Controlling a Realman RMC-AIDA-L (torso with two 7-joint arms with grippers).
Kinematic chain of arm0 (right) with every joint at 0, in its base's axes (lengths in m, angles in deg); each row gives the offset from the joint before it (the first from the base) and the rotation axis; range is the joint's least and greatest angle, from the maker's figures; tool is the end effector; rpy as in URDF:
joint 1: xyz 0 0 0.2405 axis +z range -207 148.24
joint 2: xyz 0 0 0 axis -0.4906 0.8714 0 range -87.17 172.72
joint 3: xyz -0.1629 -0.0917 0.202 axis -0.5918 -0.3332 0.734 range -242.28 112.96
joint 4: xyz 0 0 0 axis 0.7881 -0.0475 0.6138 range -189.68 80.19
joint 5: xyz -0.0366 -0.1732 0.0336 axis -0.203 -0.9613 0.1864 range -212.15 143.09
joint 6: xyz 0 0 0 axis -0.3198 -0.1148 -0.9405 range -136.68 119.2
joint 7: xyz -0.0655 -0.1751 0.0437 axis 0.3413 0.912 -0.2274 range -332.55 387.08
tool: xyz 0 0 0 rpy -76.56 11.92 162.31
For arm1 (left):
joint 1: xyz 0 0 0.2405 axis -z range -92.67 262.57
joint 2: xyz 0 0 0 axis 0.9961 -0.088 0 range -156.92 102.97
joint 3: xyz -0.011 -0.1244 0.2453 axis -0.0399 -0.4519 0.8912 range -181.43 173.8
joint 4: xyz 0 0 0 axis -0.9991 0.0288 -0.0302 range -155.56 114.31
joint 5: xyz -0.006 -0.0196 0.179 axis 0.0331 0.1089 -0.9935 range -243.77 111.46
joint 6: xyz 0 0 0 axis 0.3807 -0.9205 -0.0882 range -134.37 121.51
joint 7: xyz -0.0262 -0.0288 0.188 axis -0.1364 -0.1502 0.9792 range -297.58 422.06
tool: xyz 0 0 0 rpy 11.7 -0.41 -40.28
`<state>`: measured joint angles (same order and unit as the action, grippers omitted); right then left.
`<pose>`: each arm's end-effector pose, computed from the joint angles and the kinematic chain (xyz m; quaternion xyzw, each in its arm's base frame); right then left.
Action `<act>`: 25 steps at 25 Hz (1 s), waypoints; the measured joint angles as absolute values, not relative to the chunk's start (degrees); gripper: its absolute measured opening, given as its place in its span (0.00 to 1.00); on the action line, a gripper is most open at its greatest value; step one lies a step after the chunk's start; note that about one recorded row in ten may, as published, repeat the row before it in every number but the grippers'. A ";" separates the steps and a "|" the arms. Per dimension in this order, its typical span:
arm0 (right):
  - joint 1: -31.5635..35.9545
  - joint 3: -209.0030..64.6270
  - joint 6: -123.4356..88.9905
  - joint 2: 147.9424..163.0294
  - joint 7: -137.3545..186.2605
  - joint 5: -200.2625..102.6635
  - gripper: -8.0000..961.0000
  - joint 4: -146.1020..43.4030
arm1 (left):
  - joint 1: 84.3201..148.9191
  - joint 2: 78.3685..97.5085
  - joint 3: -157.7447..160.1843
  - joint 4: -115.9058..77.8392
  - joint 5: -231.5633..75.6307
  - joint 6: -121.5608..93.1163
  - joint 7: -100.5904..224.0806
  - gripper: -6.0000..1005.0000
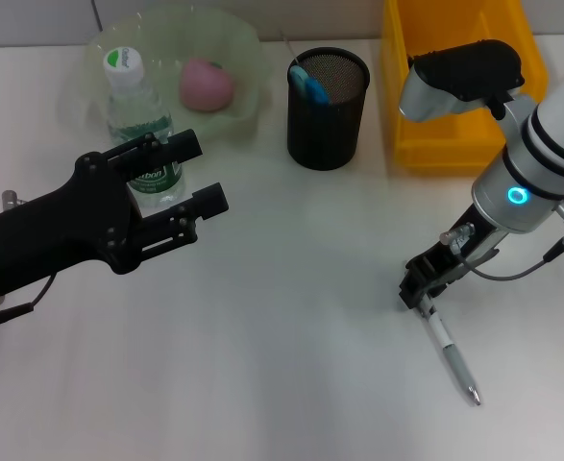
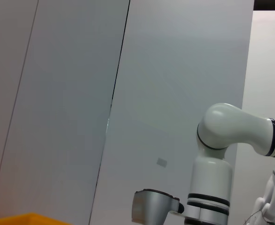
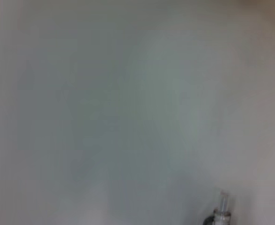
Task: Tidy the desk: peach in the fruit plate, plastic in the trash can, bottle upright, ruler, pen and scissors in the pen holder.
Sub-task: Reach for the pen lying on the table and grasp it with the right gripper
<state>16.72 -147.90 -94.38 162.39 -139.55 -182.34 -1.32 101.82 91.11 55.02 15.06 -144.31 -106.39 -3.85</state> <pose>0.2305 0.3426 -0.0991 -0.8285 0.4940 -0.2301 0.1286 -0.2131 0.2696 -0.0209 -0.8778 -0.1345 -0.4396 0.1349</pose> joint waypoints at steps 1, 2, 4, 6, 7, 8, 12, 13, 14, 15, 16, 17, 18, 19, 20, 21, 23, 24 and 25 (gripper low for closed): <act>16.72 -147.90 -94.38 162.39 -139.54 -182.32 0.42 -1.32 | 101.82 91.11 55.02 15.06 -144.31 -106.39 -3.85 0.70; 16.73 -147.90 -94.38 162.40 -139.54 -182.28 0.40 -1.32 | 101.82 91.13 55.01 15.06 -144.31 -106.41 -3.85 0.70; 16.74 -147.90 -94.38 162.39 -139.53 -182.26 0.37 -1.32 | 101.82 91.14 55.00 15.06 -144.31 -106.42 -3.85 0.70; 16.75 -147.89 -94.36 162.40 -139.42 -182.26 0.34 -1.32 | 101.82 91.14 54.98 15.06 -144.30 -106.44 -3.85 0.70; 16.76 -147.89 -94.35 162.40 -139.40 -182.26 0.35 -1.32 | 101.82 91.15 54.98 15.06 -144.30 -106.45 -3.85 0.70; 16.76 -147.89 -94.35 162.40 -139.39 -182.25 0.35 -1.31 | 101.82 91.15 54.98 15.06 -144.29 -106.45 -3.85 0.70; 16.76 -147.89 -94.34 162.39 -139.18 -182.18 0.33 -1.09 | 101.83 91.15 54.98 15.06 -144.29 -106.45 -3.85 0.70; 16.76 -147.89 -94.35 162.39 -139.15 -182.18 0.30 -1.05 | 101.83 91.15 54.98 15.06 -144.29 -106.45 -3.85 0.70; 16.76 -147.89 -94.34 162.39 -139.13 -182.17 0.28 -0.98 | 101.83 91.15 54.98 15.06 -144.29 -106.45 -3.85 0.70; 16.76 -147.89 -94.34 162.39 -139.12 -182.17 0.25 -0.91 | 101.83 91.15 54.98 15.06 -144.29 -106.45 -3.85 0.70; 16.76 -147.89 -94.34 162.39 -139.12 -182.17 0.23 -0.85 | 101.82 91.15 54.98 15.06 -144.29 -106.45 -3.85 0.70; 16.76 -147.89 -94.34 162.39 -139.11 -182.17 0.23 -0.80 | 101.82 91.15 54.98 15.06 -144.29 -106.44 -3.85 0.70; 16.76 -147.89 -94.34 162.39 -139.10 -182.17 0.22 -0.79 | 101.82 91.15 54.98 15.06 -144.29 -106.44 -3.85 0.70; 16.76 -147.89 -94.34 162.39 -139.10 -182.17 0.22 -0.81 | 101.83 91.15 54.98 15.06 -144.28 -106.41 -3.85 0.70; 16.76 -147.89 -94.34 162.39 -139.09 -182.17 0.22 -0.91 | 101.83 91.15 54.98 15.06 -144.28 -106.41 -3.85 0.70; 16.76 -147.89 -94.35 162.39 -139.09 -182.18 0.22 -0.96 | 101.82 91.15 54.98 15.06 -144.28 -106.36 -3.85 0.70; 16.76 -147.89 -94.34 162.39 -139.07 -182.17 0.21 -0.98 | 101.83 91.15 54.99 15.06 -144.28 -106.26 -3.85 0.70; 16.76 -147.89 -94.35 162.39 -139.07 -182.17 0.21 -0.98 | 101.83 91.15 54.99 15.06 -144.28 -106.26 -3.85 0.70; 16.76 -147.89 -94.35 162.39 -139.06 -182.17 0.20 -0.96 | 101.83 91.15 54.99 15.06 -144.28 -106.26 -3.85 0.70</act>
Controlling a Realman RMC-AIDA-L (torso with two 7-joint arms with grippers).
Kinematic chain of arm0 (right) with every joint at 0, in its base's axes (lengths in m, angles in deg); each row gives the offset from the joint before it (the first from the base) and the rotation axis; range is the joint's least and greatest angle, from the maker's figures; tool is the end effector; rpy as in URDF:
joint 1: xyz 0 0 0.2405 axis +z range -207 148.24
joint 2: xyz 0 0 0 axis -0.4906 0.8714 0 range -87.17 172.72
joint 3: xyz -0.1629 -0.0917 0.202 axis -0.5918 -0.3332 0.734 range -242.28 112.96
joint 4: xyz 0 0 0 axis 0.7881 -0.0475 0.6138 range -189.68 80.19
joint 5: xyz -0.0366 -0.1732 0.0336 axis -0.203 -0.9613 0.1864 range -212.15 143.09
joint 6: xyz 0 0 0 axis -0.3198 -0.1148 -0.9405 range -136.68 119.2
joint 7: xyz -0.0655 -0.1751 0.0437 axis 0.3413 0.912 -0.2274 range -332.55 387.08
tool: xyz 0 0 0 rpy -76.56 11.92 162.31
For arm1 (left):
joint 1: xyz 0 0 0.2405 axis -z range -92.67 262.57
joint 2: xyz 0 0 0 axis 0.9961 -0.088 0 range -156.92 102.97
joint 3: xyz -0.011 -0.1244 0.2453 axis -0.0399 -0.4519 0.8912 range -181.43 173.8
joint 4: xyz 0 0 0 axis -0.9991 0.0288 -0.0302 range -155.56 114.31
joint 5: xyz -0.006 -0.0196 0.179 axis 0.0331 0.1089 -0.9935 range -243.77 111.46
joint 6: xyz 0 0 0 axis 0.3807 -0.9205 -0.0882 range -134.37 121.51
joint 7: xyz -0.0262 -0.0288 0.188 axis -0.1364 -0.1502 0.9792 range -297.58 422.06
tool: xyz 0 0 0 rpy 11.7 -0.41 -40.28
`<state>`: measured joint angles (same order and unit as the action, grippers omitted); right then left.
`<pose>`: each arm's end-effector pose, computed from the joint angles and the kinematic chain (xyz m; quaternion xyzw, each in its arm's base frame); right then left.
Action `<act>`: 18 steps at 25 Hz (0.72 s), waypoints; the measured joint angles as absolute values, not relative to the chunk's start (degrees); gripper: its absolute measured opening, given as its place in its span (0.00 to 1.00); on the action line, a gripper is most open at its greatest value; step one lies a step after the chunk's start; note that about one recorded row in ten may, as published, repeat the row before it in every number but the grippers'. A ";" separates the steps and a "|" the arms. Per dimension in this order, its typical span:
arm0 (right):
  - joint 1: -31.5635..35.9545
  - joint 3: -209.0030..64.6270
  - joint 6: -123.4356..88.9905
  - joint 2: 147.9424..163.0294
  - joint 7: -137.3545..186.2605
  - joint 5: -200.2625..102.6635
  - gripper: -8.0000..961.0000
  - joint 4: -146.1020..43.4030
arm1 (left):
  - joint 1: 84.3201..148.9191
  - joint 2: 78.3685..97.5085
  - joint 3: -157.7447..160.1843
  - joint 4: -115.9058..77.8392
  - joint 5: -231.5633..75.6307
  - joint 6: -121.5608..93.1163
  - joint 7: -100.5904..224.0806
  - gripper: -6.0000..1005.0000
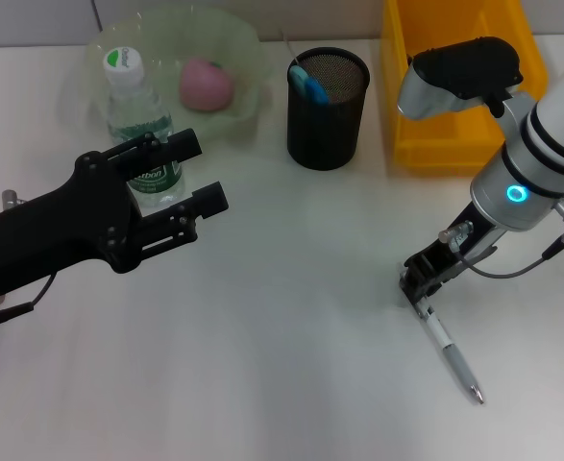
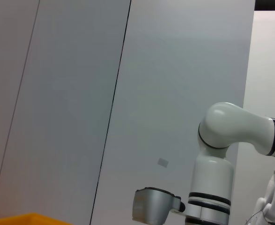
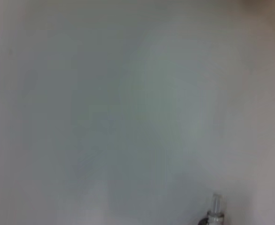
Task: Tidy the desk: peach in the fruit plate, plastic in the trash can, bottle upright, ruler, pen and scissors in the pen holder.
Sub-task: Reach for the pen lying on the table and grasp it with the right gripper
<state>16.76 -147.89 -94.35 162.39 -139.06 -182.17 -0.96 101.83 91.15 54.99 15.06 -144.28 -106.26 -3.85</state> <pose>0.2285 0.3436 -0.0990 -0.8324 0.4887 -0.2276 0.1282 -0.2131 0.2700 -0.0210 -0.8775 -0.1350 -0.4396 0.1359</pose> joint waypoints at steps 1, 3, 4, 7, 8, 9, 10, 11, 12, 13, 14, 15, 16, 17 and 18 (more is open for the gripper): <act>16.76 -147.89 -94.35 162.39 -139.05 -182.17 0.20 -0.96 | 101.83 91.15 54.99 15.06 -144.28 -106.20 -3.85 0.70; 16.76 -147.92 -94.35 162.39 -139.04 -182.16 0.20 -0.96 | 101.82 91.15 54.99 15.06 -144.29 -106.18 -3.85 0.70; 16.76 -147.94 -94.34 162.39 -139.03 -182.14 0.20 -0.96 | 101.82 91.15 54.99 15.06 -144.29 -106.18 -3.85 0.70; 16.84 -147.98 -94.39 162.39 -139.02 -182.10 0.20 -0.98 | 101.82 91.15 54.98 15.06 -144.28 -106.09 -3.85 0.70; 16.95 -148.01 -94.42 162.39 -139.02 -182.10 0.20 -1.06 | 101.83 91.15 54.95 15.06 -144.29 -106.06 -3.85 0.70; 17.07 -148.15 -94.47 162.39 -139.02 -182.10 0.20 -1.27 | 101.82 91.14 54.93 15.06 -144.28 -106.06 -3.85 0.70; 17.23 -148.37 -94.54 162.39 -139.02 -182.09 0.21 -1.53 | 101.83 91.15 54.93 15.06 -144.28 -106.06 -3.85 0.70; 17.43 -148.67 -94.56 162.39 -139.01 -182.09 0.21 -1.83 | 101.83 91.15 54.92 15.06 -144.29 -106.06 -3.85 0.70; 17.61 -149.01 -94.57 162.39 -139.01 -182.08 0.21 -2.01 | 101.83 91.14 54.92 15.06 -144.28 -106.06 -3.85 0.70; 17.73 -149.26 -94.56 162.39 -139.02 -182.06 0.21 -2.11 | 101.83 91.14 54.92 15.06 -144.28 -106.06 -3.85 0.70; 17.83 -149.50 -94.56 162.39 -139.02 -182.04 0.22 -2.13 | 101.83 91.14 54.90 15.06 -144.28 -106.06 -3.85 0.70; 17.87 -149.61 -94.55 162.39 -139.03 -182.03 0.22 -2.10 | 101.83 91.14 54.90 15.06 -144.28 -106.06 -3.85 0.70; 17.88 -149.68 -94.53 162.39 -139.04 -182.02 0.23 -2.03 | 101.82 91.14 54.90 15.06 -144.28 -106.06 -3.85 0.70; 17.88 -149.68 -94.48 162.39 -139.09 -182.02 0.25 -1.90 | 101.82 91.14 54.90 15.06 -144.28 -106.06 -3.85 0.70; 17.88 -149.68 -94.43 162.39 -139.16 -182.01 0.27 -1.82 | 101.82 91.14 54.82 15.06 -144.29 -106.07 -3.85 0.70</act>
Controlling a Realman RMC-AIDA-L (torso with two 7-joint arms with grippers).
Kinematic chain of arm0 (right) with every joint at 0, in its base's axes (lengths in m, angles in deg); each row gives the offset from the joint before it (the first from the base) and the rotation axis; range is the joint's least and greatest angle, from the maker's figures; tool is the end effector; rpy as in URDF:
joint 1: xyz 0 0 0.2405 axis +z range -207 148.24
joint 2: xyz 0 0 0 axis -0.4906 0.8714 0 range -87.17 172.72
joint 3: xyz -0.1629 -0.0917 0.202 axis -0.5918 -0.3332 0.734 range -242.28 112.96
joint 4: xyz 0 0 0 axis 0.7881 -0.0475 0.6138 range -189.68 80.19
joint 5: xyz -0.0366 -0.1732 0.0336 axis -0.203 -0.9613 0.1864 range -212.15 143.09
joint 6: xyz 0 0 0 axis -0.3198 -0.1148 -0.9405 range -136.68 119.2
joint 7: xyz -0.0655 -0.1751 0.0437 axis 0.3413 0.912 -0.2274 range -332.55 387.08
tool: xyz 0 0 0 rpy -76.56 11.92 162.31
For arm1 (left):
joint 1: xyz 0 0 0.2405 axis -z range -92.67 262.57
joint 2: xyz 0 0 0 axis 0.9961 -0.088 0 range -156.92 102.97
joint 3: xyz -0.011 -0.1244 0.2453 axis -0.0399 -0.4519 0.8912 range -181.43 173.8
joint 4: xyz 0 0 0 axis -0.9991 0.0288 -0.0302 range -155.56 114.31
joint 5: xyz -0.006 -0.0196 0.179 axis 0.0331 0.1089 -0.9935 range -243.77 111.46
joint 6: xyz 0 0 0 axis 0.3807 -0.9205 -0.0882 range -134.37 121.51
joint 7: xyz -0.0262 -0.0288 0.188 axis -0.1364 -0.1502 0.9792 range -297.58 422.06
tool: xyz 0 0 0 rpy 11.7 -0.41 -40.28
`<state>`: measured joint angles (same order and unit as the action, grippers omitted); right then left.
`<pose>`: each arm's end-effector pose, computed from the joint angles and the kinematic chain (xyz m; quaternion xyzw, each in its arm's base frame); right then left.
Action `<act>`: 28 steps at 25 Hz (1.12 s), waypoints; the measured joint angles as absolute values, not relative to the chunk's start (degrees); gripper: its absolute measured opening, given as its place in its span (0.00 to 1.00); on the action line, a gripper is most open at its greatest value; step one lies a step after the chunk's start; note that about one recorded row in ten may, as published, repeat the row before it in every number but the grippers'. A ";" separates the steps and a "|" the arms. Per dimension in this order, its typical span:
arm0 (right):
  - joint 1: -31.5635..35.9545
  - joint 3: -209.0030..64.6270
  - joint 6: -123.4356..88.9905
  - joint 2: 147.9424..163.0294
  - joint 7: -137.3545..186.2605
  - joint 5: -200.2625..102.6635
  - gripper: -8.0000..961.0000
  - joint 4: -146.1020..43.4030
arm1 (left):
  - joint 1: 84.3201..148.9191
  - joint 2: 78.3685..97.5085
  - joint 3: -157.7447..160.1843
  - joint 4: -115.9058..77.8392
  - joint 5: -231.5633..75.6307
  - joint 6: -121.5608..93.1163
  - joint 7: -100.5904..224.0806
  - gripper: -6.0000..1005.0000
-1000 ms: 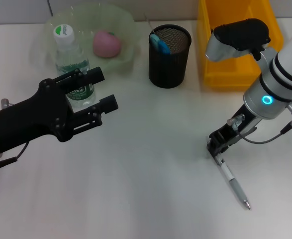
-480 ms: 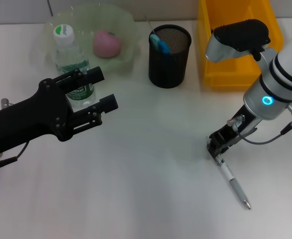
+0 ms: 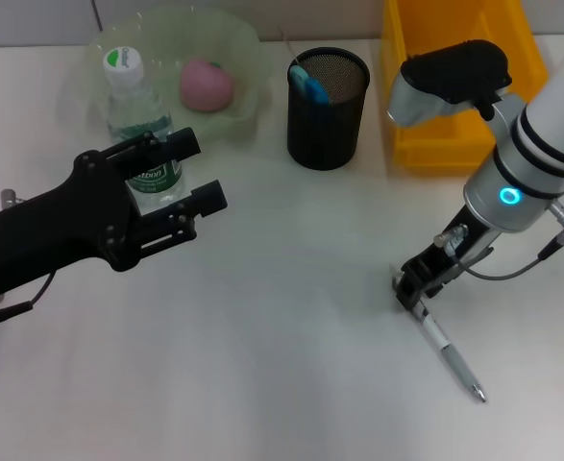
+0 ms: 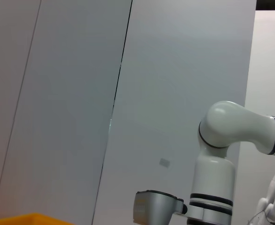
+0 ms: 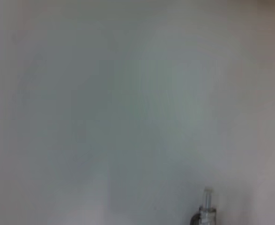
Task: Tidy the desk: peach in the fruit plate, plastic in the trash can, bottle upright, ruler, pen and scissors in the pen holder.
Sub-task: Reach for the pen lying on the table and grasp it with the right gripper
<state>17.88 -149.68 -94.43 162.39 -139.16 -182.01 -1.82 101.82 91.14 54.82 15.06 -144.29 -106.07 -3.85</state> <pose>0.2259 0.3428 -0.1019 -0.8361 0.4763 -0.2417 0.1250 -0.2138 0.2708 -0.0206 -0.8772 -0.1359 -0.4391 0.1385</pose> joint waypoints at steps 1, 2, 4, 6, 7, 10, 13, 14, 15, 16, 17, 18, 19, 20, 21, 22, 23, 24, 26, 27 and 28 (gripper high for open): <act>17.87 -149.67 -94.38 162.39 -139.23 -182.01 0.29 -1.76 | 101.82 91.14 54.70 15.06 -144.29 -106.07 -3.85 0.70; 17.87 -149.68 -94.37 162.39 -139.24 -182.01 0.31 -1.71 | 101.83 91.14 54.58 15.06 -144.31 -106.08 -3.85 0.70; 17.87 -149.71 -94.36 162.39 -139.25 -182.00 0.35 -1.66 | 101.82 91.14 54.34 15.06 -144.38 -106.08 -3.85 0.70; 17.94 -149.73 -94.35 162.39 -139.25 -182.01 0.35 -1.57 | 101.83 91.15 54.34 15.06 -144.38 -106.09 -3.85 0.70; 17.99 -149.76 -94.35 162.39 -139.24 -182.00 0.35 -1.52 | 101.83 91.15 54.34 15.06 -144.37 -106.08 -3.85 0.70; 18.03 -149.88 -94.34 162.39 -139.24 -182.00 0.35 -1.48 | 101.82 91.14 54.34 15.06 -144.32 -106.09 -3.85 0.70; 18.07 -149.99 -94.34 162.39 -139.23 -182.00 0.35 -1.48 | 101.83 91.14 54.35 15.06 -144.30 -106.09 -3.85 0.70; 18.09 -150.01 -94.34 162.39 -139.19 -182.01 0.35 -1.48 | 101.83 91.14 54.36 15.06 -144.29 -106.09 -3.85 0.70; 18.11 -150.04 -94.34 162.39 -139.17 -182.00 0.35 -1.48 | 101.83 91.15 54.36 15.06 -144.29 -106.09 -3.85 0.70; 18.12 -150.05 -94.34 162.39 -139.15 -182.00 0.34 -1.48 | 101.83 91.15 54.36 15.06 -144.29 -106.09 -3.85 0.70; 18.12 -150.08 -94.35 162.39 -139.12 -182.00 0.34 -1.48 | 101.83 91.14 54.37 15.06 -144.29 -106.09 -3.85 0.70; 18.12 -150.09 -94.35 162.39 -139.11 -182.01 0.34 -1.48 | 101.83 91.14 54.37 15.06 -144.29 -106.09 -3.85 0.70; 18.12 -150.09 -94.34 162.39 -139.10 -182.00 0.34 -1.48 | 101.83 91.14 54.37 15.06 -144.29 -106.09 -3.85 0.70; 18.12 -150.10 -94.35 162.39 -139.10 -182.01 0.34 -1.48 | 101.87 91.14 54.37 15.06 -144.28 -106.09 -3.85 0.70; 18.12 -150.10 -94.35 162.39 -139.10 -182.01 0.34 -1.48 | 101.87 91.14 54.37 15.06 -144.28 -106.09 -3.85 0.70; 18.12 -150.21 -94.35 162.39 -139.09 -182.01 0.34 -1.51 | 101.89 91.14 54.37 15.06 -144.28 -106.09 -3.85 0.70; 18.12 -150.21 -94.35 162.39 -139.09 -182.01 0.33 -1.51 | 101.89 91.14 54.37 15.06 -144.28 -106.09 -3.85 0.70; 18.12 -150.34 -94.35 162.39 -139.09 -182.01 0.32 -1.52 | 101.90 91.14 54.37 15.06 -144.28 -106.09 -3.85 0.70; 18.12 -150.75 -94.36 162.39 -139.07 -182.01 0.30 -1.52 | 101.91 91.14 54.37 15.06 -144.28 -106.09 -3.85 0.70; 18.14 -150.84 -94.38 162.39 -139.06 -182.00 0.29 -1.52 | 101.91 91.14 54.37 15.06 -144.28 -106.09 -3.85 0.70; 18.18 -150.86 -94.39 162.39 -139.02 -181.88 0.28 -1.52 | 101.91 91.15 54.37 15.06 -144.28 -106.09 -3.85 0.70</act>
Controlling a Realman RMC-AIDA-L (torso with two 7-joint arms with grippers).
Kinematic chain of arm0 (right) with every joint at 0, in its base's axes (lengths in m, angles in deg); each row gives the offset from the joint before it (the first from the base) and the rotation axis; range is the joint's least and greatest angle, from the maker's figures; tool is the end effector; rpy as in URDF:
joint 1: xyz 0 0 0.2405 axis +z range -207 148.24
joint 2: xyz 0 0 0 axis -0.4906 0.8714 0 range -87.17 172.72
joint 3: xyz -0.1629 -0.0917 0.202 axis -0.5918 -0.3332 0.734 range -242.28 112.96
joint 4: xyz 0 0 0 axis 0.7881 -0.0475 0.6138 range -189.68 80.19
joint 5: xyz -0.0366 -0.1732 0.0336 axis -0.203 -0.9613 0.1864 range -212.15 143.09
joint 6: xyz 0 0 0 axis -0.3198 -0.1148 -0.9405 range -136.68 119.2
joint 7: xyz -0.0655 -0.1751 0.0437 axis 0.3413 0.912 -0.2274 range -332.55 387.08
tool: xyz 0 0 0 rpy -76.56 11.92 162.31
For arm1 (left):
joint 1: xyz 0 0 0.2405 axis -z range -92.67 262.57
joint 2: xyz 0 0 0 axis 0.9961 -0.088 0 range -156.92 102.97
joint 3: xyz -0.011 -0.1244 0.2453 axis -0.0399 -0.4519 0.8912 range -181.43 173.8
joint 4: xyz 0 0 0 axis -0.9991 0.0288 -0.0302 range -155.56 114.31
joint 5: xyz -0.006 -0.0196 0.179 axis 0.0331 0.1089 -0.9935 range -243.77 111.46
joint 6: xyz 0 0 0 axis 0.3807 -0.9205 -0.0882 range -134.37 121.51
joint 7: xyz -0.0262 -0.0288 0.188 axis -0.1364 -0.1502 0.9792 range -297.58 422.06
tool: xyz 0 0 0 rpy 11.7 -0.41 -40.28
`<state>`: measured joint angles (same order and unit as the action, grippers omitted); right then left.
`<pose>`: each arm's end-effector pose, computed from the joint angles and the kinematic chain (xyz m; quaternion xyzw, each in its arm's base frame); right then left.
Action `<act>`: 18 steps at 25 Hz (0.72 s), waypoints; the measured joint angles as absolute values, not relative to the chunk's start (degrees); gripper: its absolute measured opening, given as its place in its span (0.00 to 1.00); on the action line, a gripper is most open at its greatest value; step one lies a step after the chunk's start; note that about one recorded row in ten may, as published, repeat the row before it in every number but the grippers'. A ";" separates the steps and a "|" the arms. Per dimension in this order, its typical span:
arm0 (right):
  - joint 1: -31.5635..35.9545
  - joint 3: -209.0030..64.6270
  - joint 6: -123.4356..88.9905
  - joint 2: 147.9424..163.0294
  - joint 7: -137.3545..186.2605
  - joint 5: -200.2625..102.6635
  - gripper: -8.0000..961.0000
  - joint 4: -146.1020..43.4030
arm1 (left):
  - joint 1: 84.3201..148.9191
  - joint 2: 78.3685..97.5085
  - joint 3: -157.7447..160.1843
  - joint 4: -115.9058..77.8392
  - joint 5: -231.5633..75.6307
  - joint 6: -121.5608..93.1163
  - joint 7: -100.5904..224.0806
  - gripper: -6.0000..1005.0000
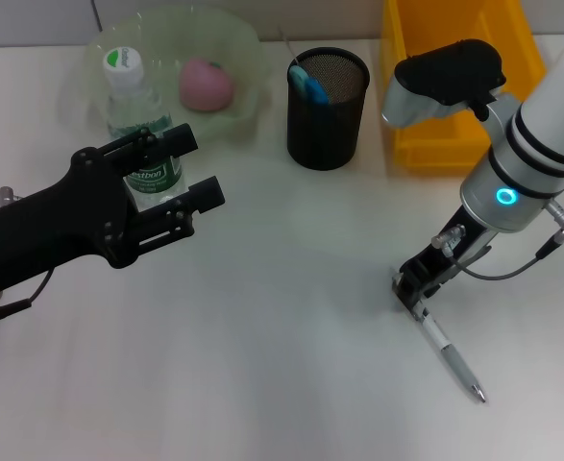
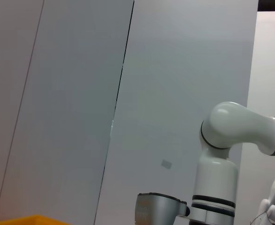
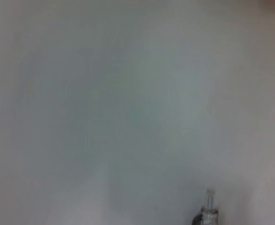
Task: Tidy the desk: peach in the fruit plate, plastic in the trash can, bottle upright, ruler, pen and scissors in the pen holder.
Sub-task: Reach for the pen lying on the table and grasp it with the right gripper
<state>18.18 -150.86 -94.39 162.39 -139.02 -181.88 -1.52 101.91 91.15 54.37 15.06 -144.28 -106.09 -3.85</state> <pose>0.2237 0.3428 -0.1031 -0.8408 0.4652 -0.2468 0.1251 -0.2137 0.2721 -0.0192 -0.8761 -0.1355 -0.4405 0.1416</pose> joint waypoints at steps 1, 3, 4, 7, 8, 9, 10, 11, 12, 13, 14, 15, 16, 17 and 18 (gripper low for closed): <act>18.18 -150.87 -94.41 162.39 -139.00 -181.76 0.28 -1.52 | 101.91 91.15 54.37 15.07 -144.28 -106.09 -3.85 0.70; 18.22 -150.88 -94.43 162.39 -138.96 -181.52 0.28 -1.51 | 101.91 91.14 54.37 15.06 -144.28 -106.09 -3.85 0.70; 18.27 -150.91 -94.42 162.39 -138.94 -181.48 0.28 -1.49 | 101.89 91.15 54.37 15.06 -144.28 -106.09 -3.85 0.70; 18.27 -151.02 -94.39 162.39 -138.94 -181.47 0.28 -1.49 | 101.86 91.14 54.37 15.06 -144.29 -106.09 -3.85 0.70; 18.27 -151.19 -94.39 162.39 -138.94 -181.46 0.28 -1.51 | 101.85 91.14 54.37 15.06 -144.28 -106.09 -3.85 0.70; 18.28 -151.50 -94.38 162.39 -138.93 -181.44 0.28 -1.53 | 101.84 91.14 54.37 15.06 -144.28 -106.10 -3.85 0.70; 18.28 -151.50 -94.38 162.39 -138.93 -181.44 0.28 -1.53 | 101.84 91.14 54.37 15.06 -144.28 -106.10 -3.85 0.70; 18.27 -151.60 -94.38 162.39 -138.93 -181.42 0.28 -1.53 | 101.84 91.14 54.37 15.06 -144.28 -106.10 -3.85 0.70; 18.27 -151.63 -94.36 162.39 -138.93 -181.37 0.28 -1.63 | 101.83 91.15 54.37 15.06 -144.29 -106.10 -3.85 0.70; 18.27 -151.63 -94.36 162.39 -138.93 -181.37 0.28 -1.63 | 101.83 91.15 54.37 15.06 -144.29 -106.10 -3.85 0.70; 18.27 -151.63 -94.35 162.39 -138.93 -181.34 0.27 -1.74 | 101.82 91.14 54.37 15.06 -144.29 -106.12 -3.85 0.70; 18.27 -151.63 -94.35 162.39 -138.93 -181.34 0.27 -1.74 | 101.82 91.14 54.37 15.06 -144.29 -106.12 -3.85 0.70; 18.26 -151.63 -94.35 162.39 -138.93 -181.33 0.27 -1.76 | 101.82 91.14 54.37 15.06 -144.29 -106.15 -3.85 0.70; 18.26 -151.63 -94.34 162.39 -138.93 -181.33 0.27 -1.76 | 101.82 91.14 54.37 15.06 -144.29 -106.15 -3.85 0.70; 18.25 -151.63 -94.34 162.39 -138.93 -181.32 0.27 -1.77 | 101.82 91.14 54.37 15.06 -144.29 -106.19 -3.85 0.70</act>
<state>18.25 -151.63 -94.34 162.39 -138.93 -181.32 -1.77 101.82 91.14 54.37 15.06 -144.29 -106.19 -3.85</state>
